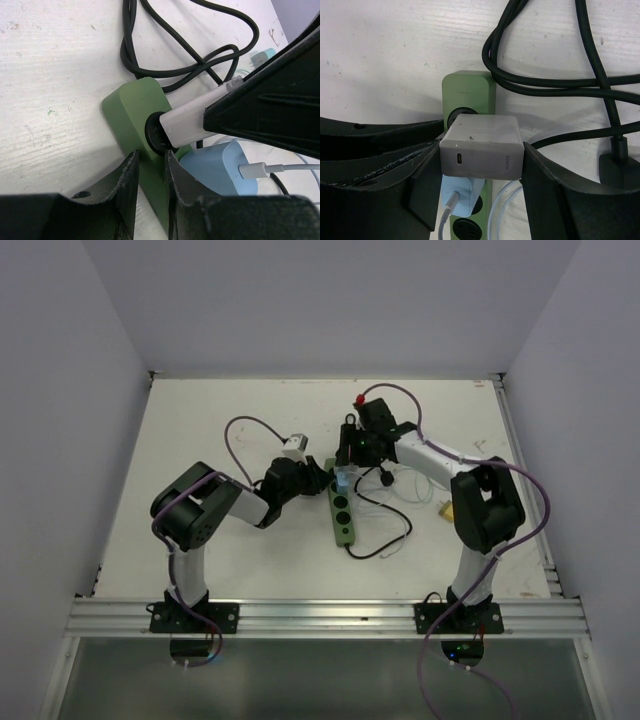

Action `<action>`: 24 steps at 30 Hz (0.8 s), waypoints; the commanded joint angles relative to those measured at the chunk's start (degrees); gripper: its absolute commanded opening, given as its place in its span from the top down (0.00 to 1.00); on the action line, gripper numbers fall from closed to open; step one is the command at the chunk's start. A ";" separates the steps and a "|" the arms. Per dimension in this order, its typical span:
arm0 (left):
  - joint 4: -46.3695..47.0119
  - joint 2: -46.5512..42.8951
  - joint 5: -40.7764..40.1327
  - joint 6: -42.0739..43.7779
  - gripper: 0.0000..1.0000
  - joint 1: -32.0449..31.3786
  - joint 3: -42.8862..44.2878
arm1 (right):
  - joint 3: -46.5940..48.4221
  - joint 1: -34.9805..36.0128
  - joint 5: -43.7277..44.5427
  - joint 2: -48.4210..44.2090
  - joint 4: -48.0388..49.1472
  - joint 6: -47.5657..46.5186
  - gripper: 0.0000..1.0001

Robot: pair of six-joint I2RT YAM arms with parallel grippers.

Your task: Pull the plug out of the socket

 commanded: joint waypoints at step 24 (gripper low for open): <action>-17.68 6.07 -5.51 3.74 0.79 -0.07 -0.52 | 12.98 12.68 22.49 0.44 -16.30 -6.92 0.96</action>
